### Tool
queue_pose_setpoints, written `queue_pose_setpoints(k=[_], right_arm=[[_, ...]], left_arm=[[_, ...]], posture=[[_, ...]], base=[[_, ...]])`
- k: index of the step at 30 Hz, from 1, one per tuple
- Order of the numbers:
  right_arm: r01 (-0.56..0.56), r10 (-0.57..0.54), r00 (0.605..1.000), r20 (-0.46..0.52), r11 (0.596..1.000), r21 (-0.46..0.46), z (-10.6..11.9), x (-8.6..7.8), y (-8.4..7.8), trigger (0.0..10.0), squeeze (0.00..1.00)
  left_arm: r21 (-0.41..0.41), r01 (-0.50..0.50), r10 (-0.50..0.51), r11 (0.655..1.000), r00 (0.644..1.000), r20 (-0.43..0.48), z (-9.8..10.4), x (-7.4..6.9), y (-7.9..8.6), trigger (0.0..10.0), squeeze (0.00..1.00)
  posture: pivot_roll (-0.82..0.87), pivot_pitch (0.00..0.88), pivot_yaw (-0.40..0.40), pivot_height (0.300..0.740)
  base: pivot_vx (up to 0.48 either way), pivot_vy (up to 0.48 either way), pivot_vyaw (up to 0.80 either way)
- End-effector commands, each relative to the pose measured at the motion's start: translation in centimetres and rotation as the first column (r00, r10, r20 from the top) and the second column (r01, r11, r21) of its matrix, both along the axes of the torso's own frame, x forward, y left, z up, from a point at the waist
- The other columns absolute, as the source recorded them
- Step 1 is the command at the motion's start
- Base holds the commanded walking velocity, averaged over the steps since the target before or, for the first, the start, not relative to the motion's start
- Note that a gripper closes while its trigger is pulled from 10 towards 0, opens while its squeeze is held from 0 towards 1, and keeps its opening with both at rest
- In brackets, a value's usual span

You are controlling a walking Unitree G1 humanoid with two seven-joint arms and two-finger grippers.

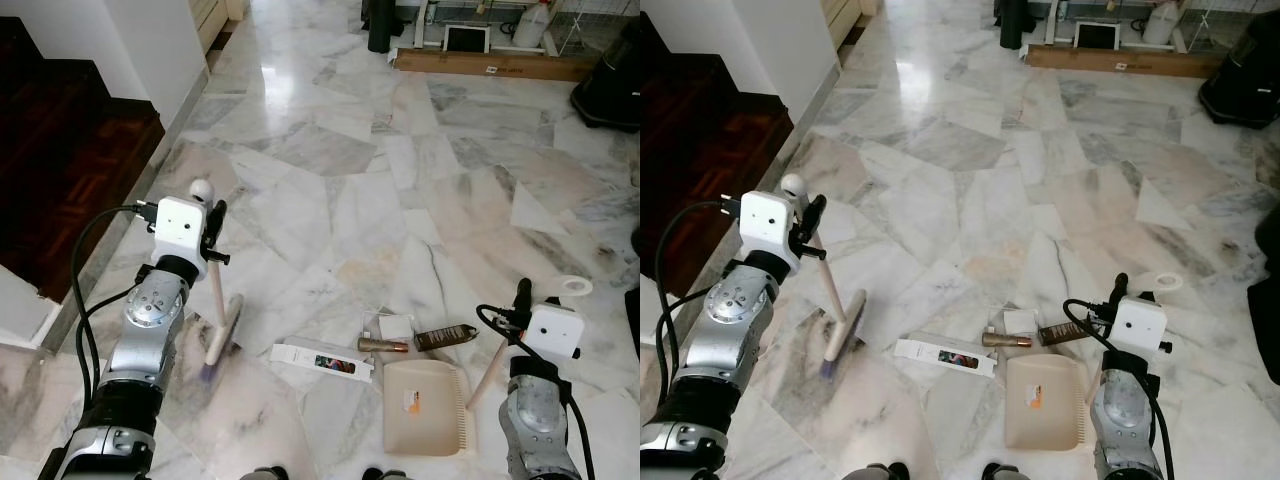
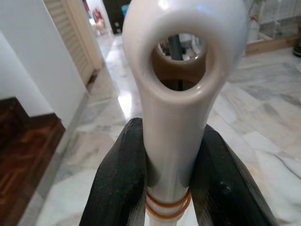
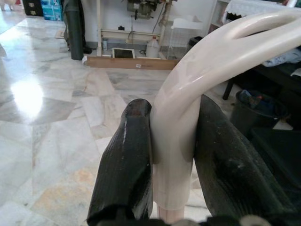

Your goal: Sweep floor

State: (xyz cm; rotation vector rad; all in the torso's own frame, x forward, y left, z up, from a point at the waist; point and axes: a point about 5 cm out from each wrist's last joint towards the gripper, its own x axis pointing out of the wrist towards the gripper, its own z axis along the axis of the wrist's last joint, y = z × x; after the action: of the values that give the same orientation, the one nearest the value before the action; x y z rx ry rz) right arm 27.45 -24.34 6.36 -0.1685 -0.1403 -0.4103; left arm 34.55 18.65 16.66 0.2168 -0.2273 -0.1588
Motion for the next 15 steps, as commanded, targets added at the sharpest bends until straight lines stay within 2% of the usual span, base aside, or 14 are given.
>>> queue_pose_setpoints(k=[1, 4, 6, 10, 13, 15], right_arm=[[-0.001, 0.001, 1.0, -0.013, 1.0, 0.003, -0.5, -0.4, 0.2, 10.0, 0.0], [0.003, -0.003, 1.0, -0.013, 1.0, 0.005, -0.5, -0.4, 0.1, 10.0, 0.0], [0.005, -0.005, 1.0, -0.013, 1.0, 0.008, -0.6, -0.5, 0.1, 10.0, 0.0], [0.004, -0.003, 1.0, -0.013, 1.0, 0.008, -0.6, -0.5, 0.1, 10.0, 0.0], [0.002, -0.002, 1.0, -0.013, 1.0, 0.009, -0.7, -0.5, 0.2, 10.0, 0.0], [0.005, -0.005, 1.0, -0.013, 1.0, 0.009, -0.7, -0.5, 0.2, 10.0, 0.0]], left_arm=[[-0.005, -0.002, 0.002, 1.0, 1.0, -0.023, -0.4, 0.0, 0.4, 10.0, 0.35], [0.08, 0.045, -0.044, 0.996, 0.999, -0.009, -0.4, 0.0, 0.2, 10.0, 0.35], [0.095, 0.06, -0.06, 0.994, 0.998, -0.005, -0.2, 0.1, 0.0, 10.0, 0.35], [0.088, 0.1, -0.097, 0.991, 0.995, -0.038, -0.4, 0.4, -0.2, 10.0, 0.35], [0.075, 0.155, -0.148, 0.985, 0.985, -0.092, -1.5, 0.4, -1.0, 10.0, 0.34], [0.059, 0.153, -0.147, 0.986, 0.984, -0.103, -1.8, 0.5, -1.1, 10.0, 0.35]], posture=[[0.13, 0.184, 0.05, 0.74], [0.12, 0.193, 0.048, 0.74], [0.12, 0.193, 0.049, 0.74], [0.12, 0.196, 0.05, 0.74], [0.12, 0.198, 0.05, 0.74], [0.11, 0.201, 0.051, 0.74]], base=[[0.0, 0.0, 0.0], [0.0, 0.0, 0.0], [0.0, 0.0, 0.0], [0.0, 0.0, 0.0], [0.0, 0.0, 0.0], [0.0, 0.0, 0.0]])
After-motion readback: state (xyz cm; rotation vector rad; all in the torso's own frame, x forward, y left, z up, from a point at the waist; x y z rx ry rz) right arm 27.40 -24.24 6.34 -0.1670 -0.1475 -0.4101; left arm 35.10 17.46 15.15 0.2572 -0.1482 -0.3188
